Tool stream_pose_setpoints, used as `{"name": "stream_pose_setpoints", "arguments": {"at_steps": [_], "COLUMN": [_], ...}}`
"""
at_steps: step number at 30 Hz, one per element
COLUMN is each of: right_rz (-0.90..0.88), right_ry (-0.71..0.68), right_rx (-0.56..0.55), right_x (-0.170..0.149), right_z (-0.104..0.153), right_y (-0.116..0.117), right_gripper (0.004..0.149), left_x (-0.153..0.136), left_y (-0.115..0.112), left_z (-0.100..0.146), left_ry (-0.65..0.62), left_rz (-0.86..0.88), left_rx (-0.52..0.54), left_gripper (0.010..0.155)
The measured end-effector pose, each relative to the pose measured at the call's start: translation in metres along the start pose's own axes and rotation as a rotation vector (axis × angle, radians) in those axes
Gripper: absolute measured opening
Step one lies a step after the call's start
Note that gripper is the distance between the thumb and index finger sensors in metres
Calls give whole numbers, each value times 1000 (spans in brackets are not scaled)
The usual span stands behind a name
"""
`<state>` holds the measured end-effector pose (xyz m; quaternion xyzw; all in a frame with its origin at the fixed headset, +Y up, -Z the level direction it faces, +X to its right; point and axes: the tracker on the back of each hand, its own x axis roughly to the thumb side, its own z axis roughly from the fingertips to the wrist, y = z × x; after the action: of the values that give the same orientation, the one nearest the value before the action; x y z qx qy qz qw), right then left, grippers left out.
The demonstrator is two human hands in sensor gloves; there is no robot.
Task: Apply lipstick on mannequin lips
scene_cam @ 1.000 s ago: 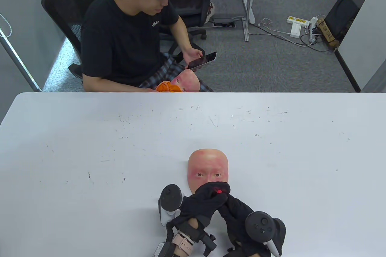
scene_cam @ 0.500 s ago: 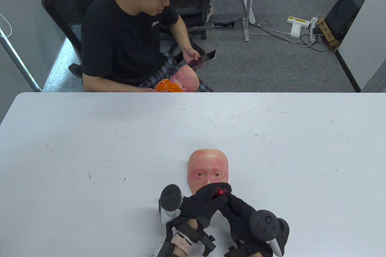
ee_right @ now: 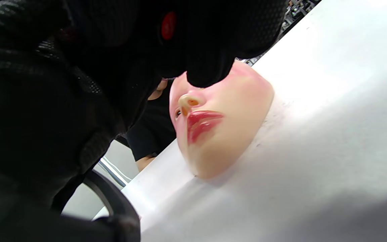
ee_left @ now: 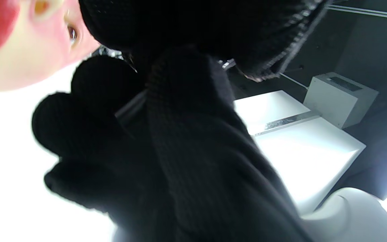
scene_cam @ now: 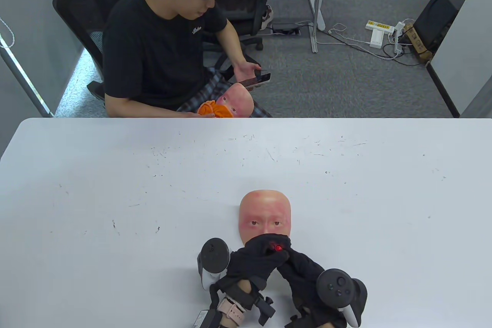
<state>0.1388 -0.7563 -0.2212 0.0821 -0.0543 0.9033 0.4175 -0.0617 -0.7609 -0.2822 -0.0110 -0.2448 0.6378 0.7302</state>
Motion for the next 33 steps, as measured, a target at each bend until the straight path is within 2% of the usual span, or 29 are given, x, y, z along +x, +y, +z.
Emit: {"name": "stream_pose_setpoints", "arguments": {"at_steps": [3,4,6,8,11,15,17,19,21,23,26,28,30,33], "right_rz": [37,40,43,34,44,96,124,147,169,186,195,203,209,211], "right_ry": [-27,-30,-36,-31,-22,-31,-41,-50,-57,-59,-58,-53,-50,-48], "right_rx": [-7,-11,-14,-18,-17,-6,6,18,25,27,33,44,52,60], "right_x": [5,5,5,4,2,2,3,4,4,5,4,3,2,2], "right_z": [2,3,3,3,3,3,3,4,4,4,4,4,3,3], "right_y": [3,4,3,1,1,4,7,10,12,13,15,16,16,16], "right_gripper": [53,53,53,52,52,52,52,52,52,52,52,53,52,52], "left_x": [0,1,5,20,43,47,37,26,15,6,0,2,5,9], "left_y": [6,6,8,20,49,85,91,92,90,87,84,82,81,80], "left_z": [3,3,3,4,13,28,32,34,33,32,30,28,28,28], "left_ry": [3,3,-26,-108,-111,79,236,387,503,558,582,557,519,448], "left_rz": [-9,-6,-37,-163,-339,-705,-913,-1024,-1033,-1011,-1044,-1109,-1109,-944], "left_rx": [61,40,-7,54,122,173,111,49,-20,-62,-84,-58,-56,-2], "left_gripper": [34,35,40,55,62,67,69,73,75,75,60,49,46,46]}}
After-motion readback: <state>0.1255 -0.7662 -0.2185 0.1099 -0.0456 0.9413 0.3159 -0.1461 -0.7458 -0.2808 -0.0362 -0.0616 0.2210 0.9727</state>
